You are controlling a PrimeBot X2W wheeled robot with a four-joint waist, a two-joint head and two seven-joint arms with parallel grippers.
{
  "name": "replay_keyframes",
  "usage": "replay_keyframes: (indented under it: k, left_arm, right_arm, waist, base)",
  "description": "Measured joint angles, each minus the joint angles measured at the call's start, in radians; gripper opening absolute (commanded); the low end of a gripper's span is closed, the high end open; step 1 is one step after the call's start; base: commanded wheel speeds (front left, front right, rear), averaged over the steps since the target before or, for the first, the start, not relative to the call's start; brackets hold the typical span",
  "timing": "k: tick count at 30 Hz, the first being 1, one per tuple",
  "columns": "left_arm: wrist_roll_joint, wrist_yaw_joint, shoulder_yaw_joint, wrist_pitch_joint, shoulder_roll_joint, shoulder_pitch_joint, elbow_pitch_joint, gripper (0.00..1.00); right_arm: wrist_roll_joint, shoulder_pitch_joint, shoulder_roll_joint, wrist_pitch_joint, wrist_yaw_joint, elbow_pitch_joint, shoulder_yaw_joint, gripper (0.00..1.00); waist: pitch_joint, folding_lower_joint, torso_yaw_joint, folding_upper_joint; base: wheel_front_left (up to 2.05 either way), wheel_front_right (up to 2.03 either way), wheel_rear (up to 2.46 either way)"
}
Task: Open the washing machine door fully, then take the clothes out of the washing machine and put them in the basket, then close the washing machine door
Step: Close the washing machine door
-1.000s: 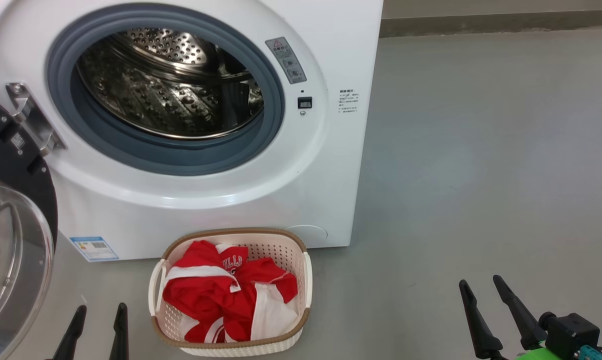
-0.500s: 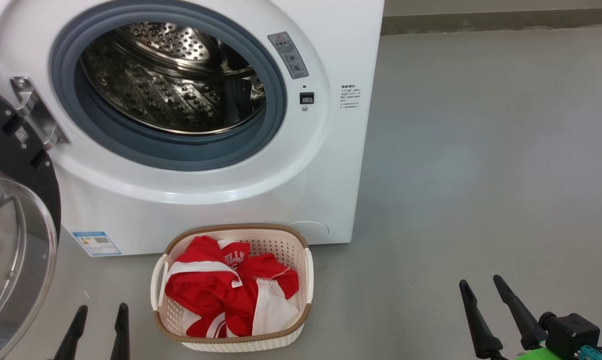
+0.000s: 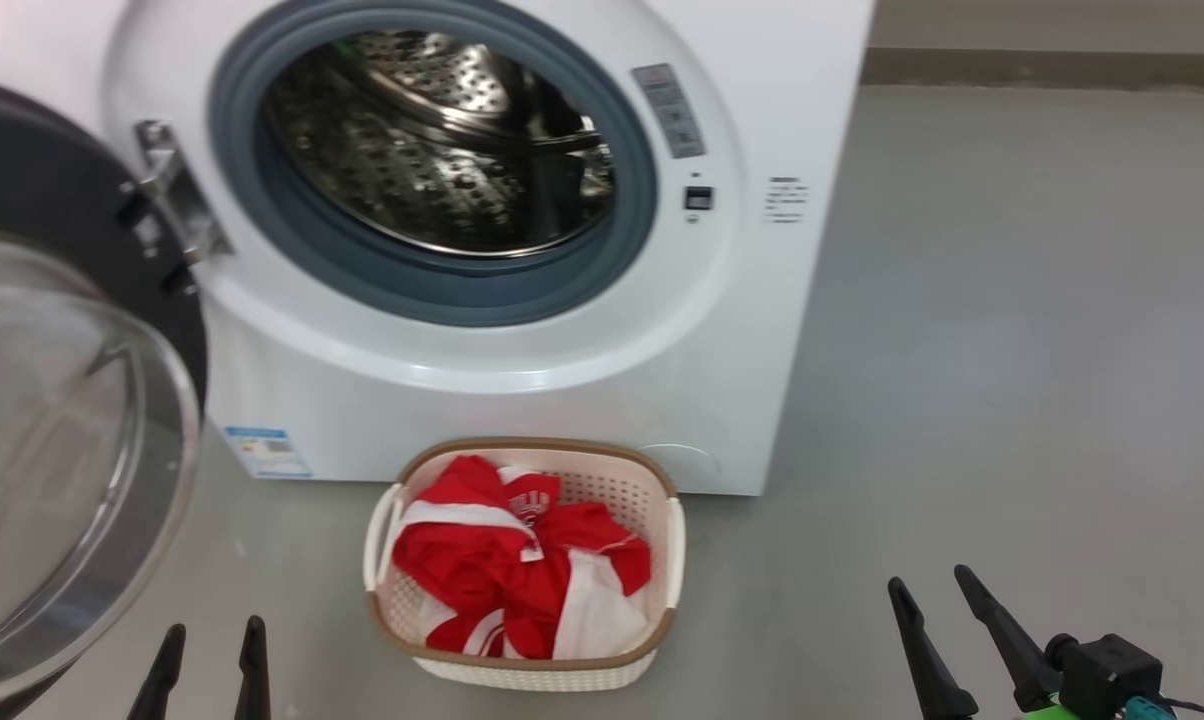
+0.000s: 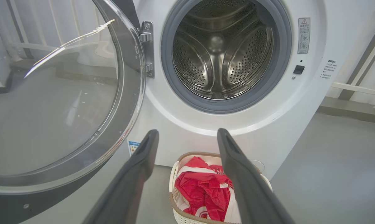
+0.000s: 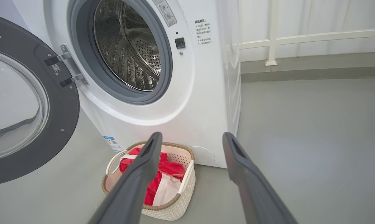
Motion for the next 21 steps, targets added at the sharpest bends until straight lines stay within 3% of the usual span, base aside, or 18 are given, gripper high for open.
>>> replay_keyframes:
  k: [21]
  left_arm:
    - [0.008,0.0,0.031,0.0,-0.03,0.054,0.023,1.0]
  right_arm:
    - [0.011,-0.03,-0.017,0.0,0.0,0.042,0.107,1.0]
  waist:
    - [-0.036,0.0,0.339,0.0]
  base:
    - [0.0,0.0,0.0]
